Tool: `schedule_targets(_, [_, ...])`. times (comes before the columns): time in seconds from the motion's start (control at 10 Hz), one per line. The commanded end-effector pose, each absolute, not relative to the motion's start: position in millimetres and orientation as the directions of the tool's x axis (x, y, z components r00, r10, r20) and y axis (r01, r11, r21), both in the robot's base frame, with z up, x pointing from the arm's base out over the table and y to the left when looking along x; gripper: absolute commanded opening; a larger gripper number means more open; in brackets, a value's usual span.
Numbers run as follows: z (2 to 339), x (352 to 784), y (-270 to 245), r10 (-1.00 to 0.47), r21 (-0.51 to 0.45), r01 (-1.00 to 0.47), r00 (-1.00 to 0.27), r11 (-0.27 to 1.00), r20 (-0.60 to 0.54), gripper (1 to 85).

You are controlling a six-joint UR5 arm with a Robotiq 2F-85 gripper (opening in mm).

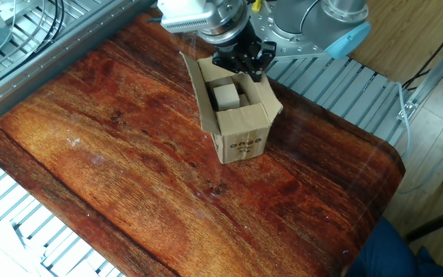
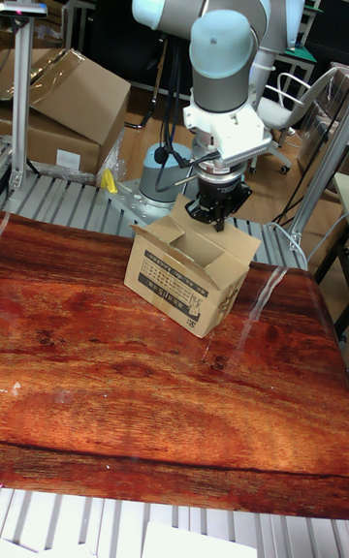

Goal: Open a box

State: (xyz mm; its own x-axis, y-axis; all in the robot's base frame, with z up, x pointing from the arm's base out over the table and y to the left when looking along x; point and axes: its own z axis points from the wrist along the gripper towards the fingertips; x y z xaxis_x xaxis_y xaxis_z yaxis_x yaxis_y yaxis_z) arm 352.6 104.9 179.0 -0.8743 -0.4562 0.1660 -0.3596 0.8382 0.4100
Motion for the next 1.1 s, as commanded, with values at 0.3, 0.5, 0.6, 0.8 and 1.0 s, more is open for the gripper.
schedule_targets(0.3, [164.7, 351.5, 127.9, -0.421, 0.409, -0.332, -0.895, 0.85, 0.148, 1.0])
schedule_targets(0.5, [152.3, 349.9, 135.4, -0.409, 0.393, -0.331, -0.902, 0.858, 0.134, 1.0])
schedule_targets(0.6, [147.7, 349.7, 137.0, -0.408, 0.388, -0.333, -0.904, 0.859, 0.127, 1.0])
schedule_targets(0.8, [134.3, 355.1, 140.7, -0.405, 0.381, -0.342, -0.909, 0.859, 0.097, 1.0])
schedule_targets(1.0, [122.4, 363.9, 141.2, -0.409, 0.373, -0.357, -0.91, 0.856, 0.068, 1.0])
